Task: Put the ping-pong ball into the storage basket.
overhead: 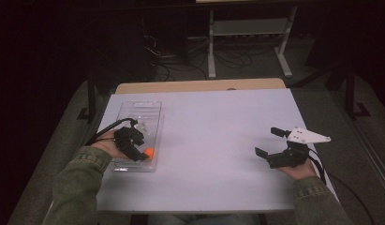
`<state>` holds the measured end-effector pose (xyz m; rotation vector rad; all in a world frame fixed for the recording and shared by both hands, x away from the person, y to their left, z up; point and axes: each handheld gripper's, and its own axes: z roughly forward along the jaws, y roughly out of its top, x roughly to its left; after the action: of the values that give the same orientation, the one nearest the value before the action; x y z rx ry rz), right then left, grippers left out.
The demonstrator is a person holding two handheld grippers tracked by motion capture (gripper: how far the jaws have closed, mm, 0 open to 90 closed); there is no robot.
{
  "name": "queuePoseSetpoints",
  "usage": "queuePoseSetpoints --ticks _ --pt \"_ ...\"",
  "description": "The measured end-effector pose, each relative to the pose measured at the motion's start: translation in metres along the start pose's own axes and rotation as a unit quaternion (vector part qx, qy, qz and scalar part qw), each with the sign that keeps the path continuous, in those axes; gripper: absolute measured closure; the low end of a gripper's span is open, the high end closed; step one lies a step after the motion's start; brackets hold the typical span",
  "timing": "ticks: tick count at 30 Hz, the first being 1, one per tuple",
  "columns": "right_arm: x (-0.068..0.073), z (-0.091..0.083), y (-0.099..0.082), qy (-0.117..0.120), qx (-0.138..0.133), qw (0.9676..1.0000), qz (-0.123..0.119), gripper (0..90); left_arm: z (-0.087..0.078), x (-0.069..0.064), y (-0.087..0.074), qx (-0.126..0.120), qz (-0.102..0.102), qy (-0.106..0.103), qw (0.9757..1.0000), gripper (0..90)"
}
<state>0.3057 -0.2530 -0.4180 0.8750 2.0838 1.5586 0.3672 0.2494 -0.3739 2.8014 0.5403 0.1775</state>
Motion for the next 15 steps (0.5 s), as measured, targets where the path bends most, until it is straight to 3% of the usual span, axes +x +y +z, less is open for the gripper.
queuePoseSetpoints --ticks 9,11,12,13,15 --pt "-0.0002 0.0005 -0.0002 0.000 0.001 1.0000 -0.001 0.0 -0.0021 0.0019 0.0002 -0.005 -0.008 0.012 0.9999 22.7" --pt "-0.0002 0.0004 -0.0002 0.000 0.001 1.0000 -0.002 0.0 -0.0035 0.0025 0.0000 -0.007 -0.011 0.021 0.9997 20.5" --pt "0.0000 0.0005 -0.0001 0.000 0.001 1.0000 -0.002 0.0 -0.0044 0.0023 -0.0001 -0.008 -0.014 0.029 0.9995 14.8" --pt "0.0000 0.0006 -0.0002 0.000 0.002 1.0000 -0.002 0.0 -0.0057 0.0024 -0.0002 -0.014 -0.020 0.043 0.9988 12.6" --pt "-0.0001 0.0006 -0.0002 0.000 0.002 1.0000 -0.001 0.0 -0.0066 0.0029 -0.0004 -0.016 -0.020 0.045 0.9987 10.7"
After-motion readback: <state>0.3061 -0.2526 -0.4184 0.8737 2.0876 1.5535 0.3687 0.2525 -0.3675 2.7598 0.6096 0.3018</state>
